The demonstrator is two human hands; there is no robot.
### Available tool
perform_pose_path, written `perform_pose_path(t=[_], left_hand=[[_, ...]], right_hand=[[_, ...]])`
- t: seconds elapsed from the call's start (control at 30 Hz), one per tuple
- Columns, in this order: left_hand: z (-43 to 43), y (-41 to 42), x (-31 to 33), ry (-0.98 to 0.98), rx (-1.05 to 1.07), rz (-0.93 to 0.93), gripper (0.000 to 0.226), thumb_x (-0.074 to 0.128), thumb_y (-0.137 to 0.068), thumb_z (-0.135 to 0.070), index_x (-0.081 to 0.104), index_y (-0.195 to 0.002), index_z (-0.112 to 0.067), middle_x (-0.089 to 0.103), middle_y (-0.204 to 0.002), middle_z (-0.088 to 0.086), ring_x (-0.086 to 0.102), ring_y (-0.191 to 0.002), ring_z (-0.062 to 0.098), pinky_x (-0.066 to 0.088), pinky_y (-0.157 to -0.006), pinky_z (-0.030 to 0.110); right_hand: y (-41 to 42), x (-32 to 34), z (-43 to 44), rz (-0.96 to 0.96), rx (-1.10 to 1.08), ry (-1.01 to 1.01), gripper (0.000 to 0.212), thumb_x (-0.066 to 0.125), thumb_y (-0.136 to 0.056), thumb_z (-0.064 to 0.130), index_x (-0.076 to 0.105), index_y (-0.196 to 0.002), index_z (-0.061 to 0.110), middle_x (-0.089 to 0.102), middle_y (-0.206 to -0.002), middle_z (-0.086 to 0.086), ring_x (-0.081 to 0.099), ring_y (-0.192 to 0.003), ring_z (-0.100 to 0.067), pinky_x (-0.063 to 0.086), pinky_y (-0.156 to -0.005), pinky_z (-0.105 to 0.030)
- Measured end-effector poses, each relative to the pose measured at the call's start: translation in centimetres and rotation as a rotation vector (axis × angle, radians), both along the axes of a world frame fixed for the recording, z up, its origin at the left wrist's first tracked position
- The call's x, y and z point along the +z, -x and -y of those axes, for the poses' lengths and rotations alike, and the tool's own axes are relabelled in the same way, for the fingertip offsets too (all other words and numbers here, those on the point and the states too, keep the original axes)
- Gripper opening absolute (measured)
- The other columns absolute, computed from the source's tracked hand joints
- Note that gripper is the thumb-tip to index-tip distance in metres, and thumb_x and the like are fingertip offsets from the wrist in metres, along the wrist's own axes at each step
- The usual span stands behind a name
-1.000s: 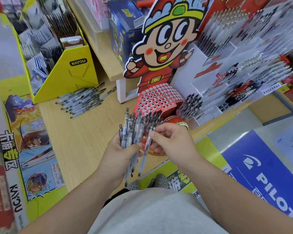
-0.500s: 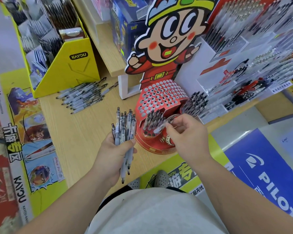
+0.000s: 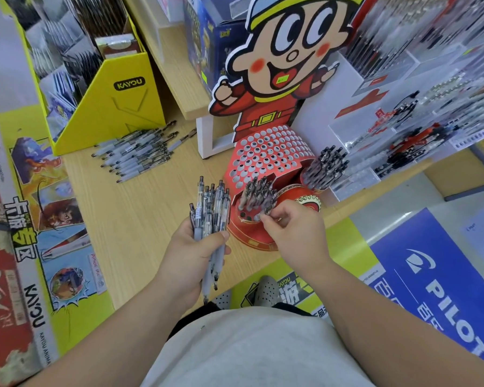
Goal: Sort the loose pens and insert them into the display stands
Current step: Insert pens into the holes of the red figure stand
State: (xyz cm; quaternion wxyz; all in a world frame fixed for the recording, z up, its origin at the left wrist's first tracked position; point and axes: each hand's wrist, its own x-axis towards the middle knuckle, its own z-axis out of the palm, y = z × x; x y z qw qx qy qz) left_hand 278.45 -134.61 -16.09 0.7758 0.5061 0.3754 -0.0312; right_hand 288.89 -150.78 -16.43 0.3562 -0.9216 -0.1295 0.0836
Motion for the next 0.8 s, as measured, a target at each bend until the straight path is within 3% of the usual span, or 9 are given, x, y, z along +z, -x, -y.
perform_pose_path(t=[0.1,0.3,0.43,0.53,0.67,0.8], left_hand=[[0.1,0.2,0.5,0.015,-0.011,0.013,0.021,0.070,-0.092,-0.006,0.061,-0.108,-0.015,0.068,-0.079,0.000,0.067,-0.069,0.016,0.051,-0.058,0.028],[0.3,0.5,1.8,0.059,-0.034,0.046,0.023,0.070,-0.091,-0.005,0.061,-0.111,-0.013,0.069,-0.088,0.005,0.067,-0.068,0.017,0.052,-0.056,0.028],[0.4,0.8,2.7,0.103,-0.049,0.076,0.023,0.070,-0.089,-0.005,0.062,-0.110,-0.012,0.069,-0.091,0.010,0.065,-0.066,0.018,0.052,-0.055,0.027],[0.6,1.0,3.2,0.089,-0.091,0.111,0.023,0.069,-0.089,-0.002,0.062,-0.109,-0.013,0.068,-0.089,0.010,0.064,-0.066,0.019,0.053,-0.056,0.028],[1.0,1.0,3.5,0.054,-0.170,0.171,0.024,0.067,-0.090,0.004,0.062,-0.107,-0.012,0.066,-0.085,0.008,0.062,-0.066,0.021,0.052,-0.058,0.028],[1.0,0.9,3.7,0.035,-0.233,0.197,0.027,0.067,-0.089,0.006,0.063,-0.108,-0.013,0.069,-0.084,0.004,0.063,-0.069,0.018,0.053,-0.061,0.025]], right_hand=[[-0.1,-0.2,-0.1,0.008,-0.006,0.014,0.016,0.078,-0.086,0.028,0.067,-0.075,0.021,0.063,-0.065,0.014,0.061,-0.063,-0.005,0.046,-0.057,-0.020],[-0.3,-0.4,-0.1,0.001,-0.020,0.031,0.017,0.079,-0.084,0.031,0.068,-0.076,0.022,0.064,-0.067,0.014,0.060,-0.064,-0.004,0.047,-0.059,-0.022],[0.1,1.5,0.3,-0.085,-0.106,-0.085,0.021,0.085,-0.077,0.038,0.069,-0.077,0.026,0.068,-0.071,0.014,0.062,-0.069,-0.001,0.046,-0.061,-0.013],[0.4,4.0,0.3,-0.202,-0.140,-0.309,0.017,0.079,-0.085,0.034,0.070,-0.079,0.021,0.071,-0.071,0.001,0.066,-0.061,-0.013,0.053,-0.058,-0.027],[1.3,6.4,-0.6,-0.485,-0.064,-0.435,0.011,0.076,-0.088,0.025,0.073,-0.088,0.014,0.074,-0.075,-0.007,0.065,-0.057,-0.016,0.050,-0.050,-0.026],[1.7,6.8,-1.0,-0.555,-0.096,-0.474,0.006,0.075,-0.088,0.016,0.073,-0.086,0.010,0.073,-0.076,-0.014,0.064,-0.058,-0.018,0.051,-0.050,-0.027]])
